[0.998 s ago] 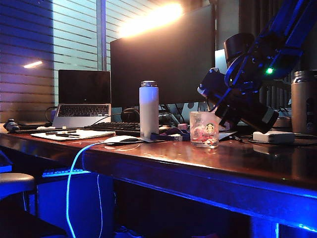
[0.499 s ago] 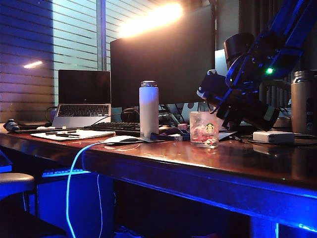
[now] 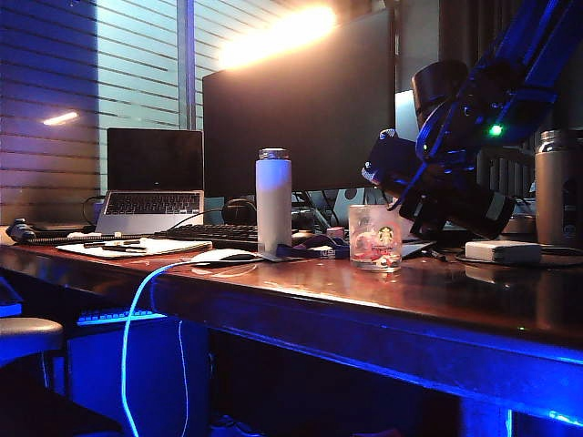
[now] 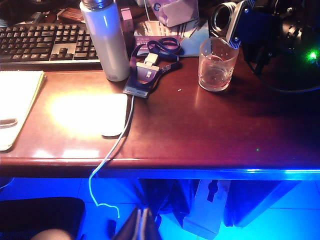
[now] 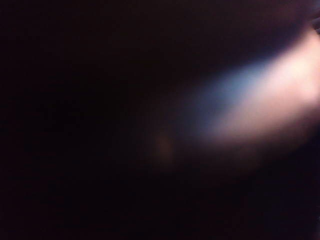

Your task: Pick up the black thermos, pour a little water from inside into the glass cup, then place the black thermos back on the table.

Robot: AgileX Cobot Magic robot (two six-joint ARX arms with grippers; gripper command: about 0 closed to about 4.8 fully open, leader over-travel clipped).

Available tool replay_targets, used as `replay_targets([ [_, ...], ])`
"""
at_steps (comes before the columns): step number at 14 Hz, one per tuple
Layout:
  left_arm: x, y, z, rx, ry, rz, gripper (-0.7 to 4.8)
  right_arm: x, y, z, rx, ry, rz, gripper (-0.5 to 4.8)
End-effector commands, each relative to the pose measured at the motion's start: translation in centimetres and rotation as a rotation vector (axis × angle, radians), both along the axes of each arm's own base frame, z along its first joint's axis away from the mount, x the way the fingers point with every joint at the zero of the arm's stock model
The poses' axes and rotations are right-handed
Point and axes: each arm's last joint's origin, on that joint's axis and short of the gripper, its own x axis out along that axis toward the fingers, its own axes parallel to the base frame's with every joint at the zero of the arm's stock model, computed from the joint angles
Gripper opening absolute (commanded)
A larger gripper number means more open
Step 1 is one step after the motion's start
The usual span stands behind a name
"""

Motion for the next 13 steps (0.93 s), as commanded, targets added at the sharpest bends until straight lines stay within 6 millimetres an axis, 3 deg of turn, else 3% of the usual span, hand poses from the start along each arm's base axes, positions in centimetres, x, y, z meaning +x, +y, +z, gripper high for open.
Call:
replay_targets([
  [1, -0.11, -0.05, 0.18, -0.003, -0.009, -0.007, 0.22, 0.17, -0.11, 1.92, 0.008, -0.100, -0.010, -0.02],
  [13, -0.11, -0.05, 0.18, -0.003, -0.009, -0.007, 0.23, 0.27, -0.57, 1.87, -0.043, -0.084, -0.013, -0.02],
])
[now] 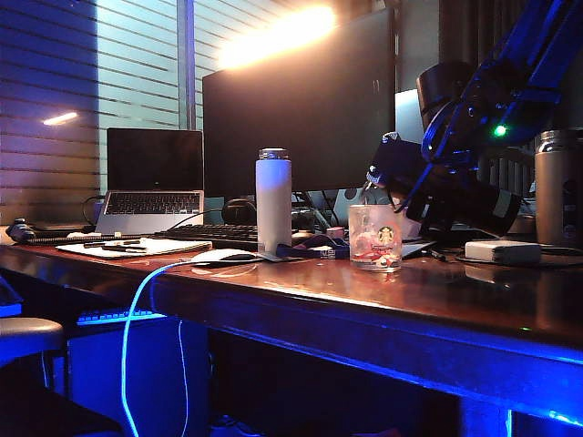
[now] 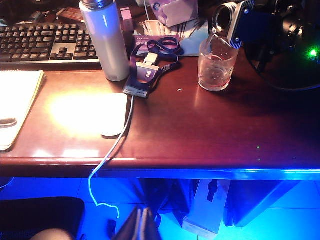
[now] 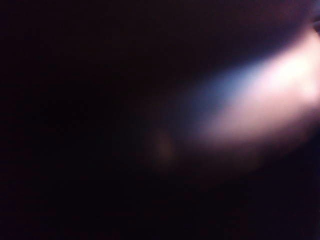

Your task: Pick up the black thermos, pour a little water from inside into the glass cup, then place the black thermos back on the table.

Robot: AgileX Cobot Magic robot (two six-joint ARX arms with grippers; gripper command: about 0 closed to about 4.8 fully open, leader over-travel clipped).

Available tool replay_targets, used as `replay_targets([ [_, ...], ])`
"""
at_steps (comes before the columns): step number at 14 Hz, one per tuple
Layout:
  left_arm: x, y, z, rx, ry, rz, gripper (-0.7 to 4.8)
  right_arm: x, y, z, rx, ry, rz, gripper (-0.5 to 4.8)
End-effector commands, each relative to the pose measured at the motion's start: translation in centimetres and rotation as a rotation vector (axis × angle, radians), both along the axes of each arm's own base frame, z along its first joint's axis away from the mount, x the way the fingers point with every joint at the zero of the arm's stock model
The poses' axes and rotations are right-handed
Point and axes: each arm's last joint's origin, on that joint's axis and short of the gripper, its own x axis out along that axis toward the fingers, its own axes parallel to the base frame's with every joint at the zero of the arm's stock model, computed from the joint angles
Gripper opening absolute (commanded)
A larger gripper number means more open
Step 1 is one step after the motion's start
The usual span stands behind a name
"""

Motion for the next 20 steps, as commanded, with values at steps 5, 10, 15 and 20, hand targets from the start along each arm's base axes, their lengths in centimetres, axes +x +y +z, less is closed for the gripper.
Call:
replay_targets([
  [5, -0.10, -0.05, 0.19, -0.003, -0.009, -0.007, 0.23, 0.12, 0.04, 1.87, 0.005, -0.096, -0.006, -0.02],
  [10, -0.10, -0.05, 0.19, -0.003, -0.009, -0.007, 0.23, 0.11, 0.04, 1.86, -0.012, -0.092, -0.003, -0.02],
  [15, -0.10, -0.05, 0.19, -0.003, -0.009, -0.007, 0.22, 0.13, -0.01, 1.86, -0.020, -0.090, -0.003, -0.02],
  [20, -0.10, -0.05, 0.19, -0.003, -0.009, -0.007, 0.22, 0.14, -0.08, 1.86, -0.040, -0.086, -0.002, -0.02],
])
